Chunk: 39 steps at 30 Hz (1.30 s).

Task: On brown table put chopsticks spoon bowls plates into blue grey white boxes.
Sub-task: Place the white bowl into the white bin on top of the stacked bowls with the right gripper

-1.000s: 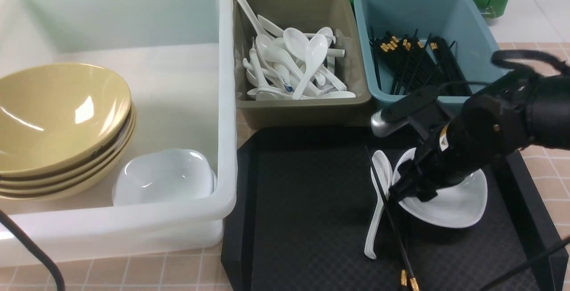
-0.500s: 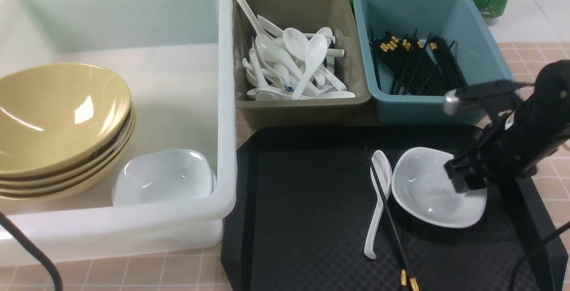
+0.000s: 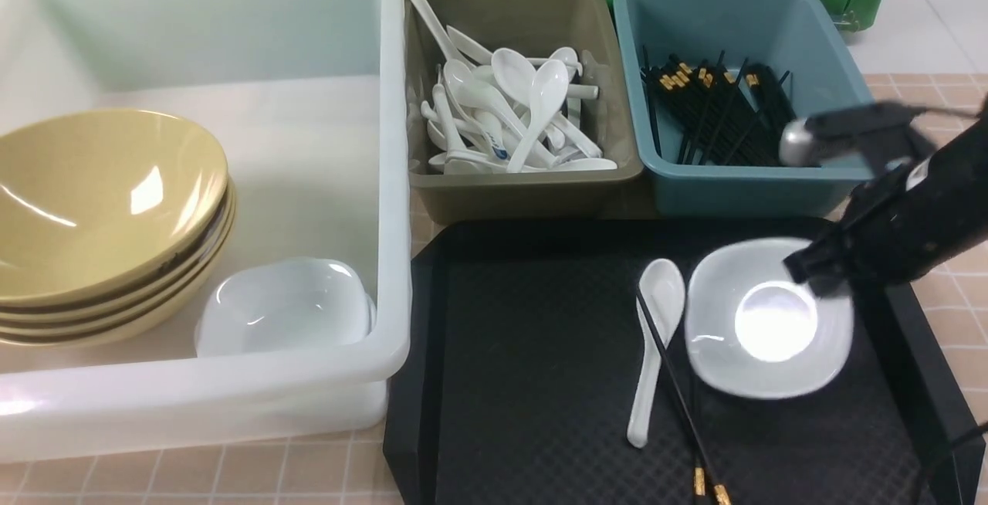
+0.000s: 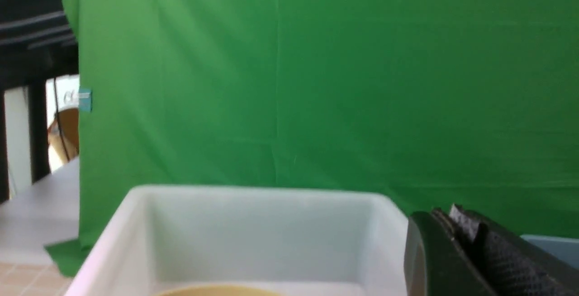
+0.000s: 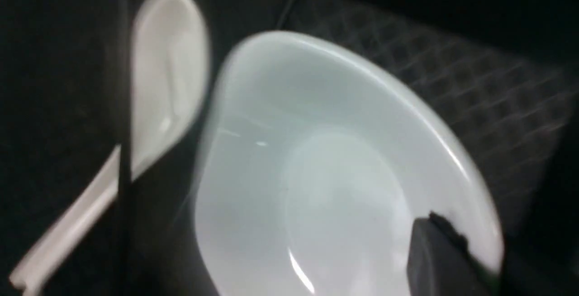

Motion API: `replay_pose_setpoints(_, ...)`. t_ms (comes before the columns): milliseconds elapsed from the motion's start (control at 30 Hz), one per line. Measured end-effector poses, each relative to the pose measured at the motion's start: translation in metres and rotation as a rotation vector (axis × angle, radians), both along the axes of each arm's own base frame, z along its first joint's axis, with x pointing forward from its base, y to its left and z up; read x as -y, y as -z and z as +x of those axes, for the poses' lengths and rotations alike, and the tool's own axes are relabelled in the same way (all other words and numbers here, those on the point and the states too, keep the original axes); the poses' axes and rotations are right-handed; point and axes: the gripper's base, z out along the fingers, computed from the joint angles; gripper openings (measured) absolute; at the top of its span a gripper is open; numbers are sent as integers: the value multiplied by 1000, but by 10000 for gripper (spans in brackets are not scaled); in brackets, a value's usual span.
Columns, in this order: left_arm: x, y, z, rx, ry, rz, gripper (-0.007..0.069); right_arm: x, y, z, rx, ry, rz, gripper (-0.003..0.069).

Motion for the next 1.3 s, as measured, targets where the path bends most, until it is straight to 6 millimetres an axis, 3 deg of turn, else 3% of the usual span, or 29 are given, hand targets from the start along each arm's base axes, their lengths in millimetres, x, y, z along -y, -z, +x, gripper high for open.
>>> replay_pose_setpoints(33, 0, 1, -2, 8, -3, 17, 5, 0, -16, -2, 43, -8, 1, 76)
replay_pose_setpoints(67, 0, 1, -3, 9, -4, 23, 5, 0, -17, -1, 46, -10, 2, 76)
replay_pose_setpoints(100, -1, 6, -4, 15, -21, 46, 5, -5, -51, -6, 147, -25, 30, 76)
replay_pose_setpoints(133, -1, 7, -3, 14, -23, 46, 5, -6, -54, -5, 154, -27, 36, 76)
replay_pose_setpoints(167, -3, 14, -1, 14, -42, 38, 5, -21, -83, -9, 243, -65, 96, 76)
replay_pose_setpoints(233, -6, 18, 0, 37, -71, 4, 5, -51, -115, -16, 333, -158, 190, 76)
replay_pose_setpoints(333, -11, 17, -1, 85, -108, -50, 5, -102, -138, -26, 421, -300, 315, 76)
replay_pose_setpoints(367, -12, 16, -1, 95, -115, -65, 5, -127, -141, -29, 459, -358, 373, 76)
replay_pose_setpoints(433, -12, 16, -1, 101, -120, -75, 5, -152, -140, -30, 501, -413, 409, 76)
replay_pose_setpoints(500, -12, 17, -1, 96, -114, -88, 5, -208, -121, -29, 601, -516, 434, 76)
replay_pose_setpoints(533, -12, 17, -1, 96, -114, -88, 5, -211, -119, -28, 606, -523, 432, 76)
replay_pose_setpoints(600, -12, 17, 0, 87, -107, -88, 5, -250, -89, -24, 622, -602, 398, 76)
replay_pose_setpoints(667, -11, 18, 0, 79, -100, -86, 5, -267, -73, -21, 604, -634, 379, 76)
replay_pose_setpoints(700, -10, 19, 0, 67, -90, -84, 5, -286, -48, -16, 566, -679, 344, 79)
replay_pose_setpoints(733, -9, 20, 1, 59, -82, -83, 5, -294, -36, -14, 545, -705, 324, 85)
replay_pose_setpoints(833, -7, 22, 1, 34, -61, -79, 5, -308, -12, -9, 490, -755, 284, 136)
replay_pose_setpoints(1000, -7, 22, 2, 27, -55, -79, 5, -311, -16, -8, 472, -782, 280, 280)
replay_pose_setpoints(1033, -7, 23, 2, 26, -56, -77, 5, -308, -25, -11, 448, -805, 277, 345)
replay_pose_setpoints(1100, -7, 24, 2, 22, -57, -75, 5, -302, -39, -16, 419, -847, 257, 393)
replay_pose_setpoints(1200, -7, 29, 4, 9, -60, -76, 5, -281, -66, -23, 371, -890, 171, 422)
replay_pose_setpoints(1300, -8, 32, 4, 4, -65, -77, 5, -239, -95, -27, 288, -771, 2, 429)
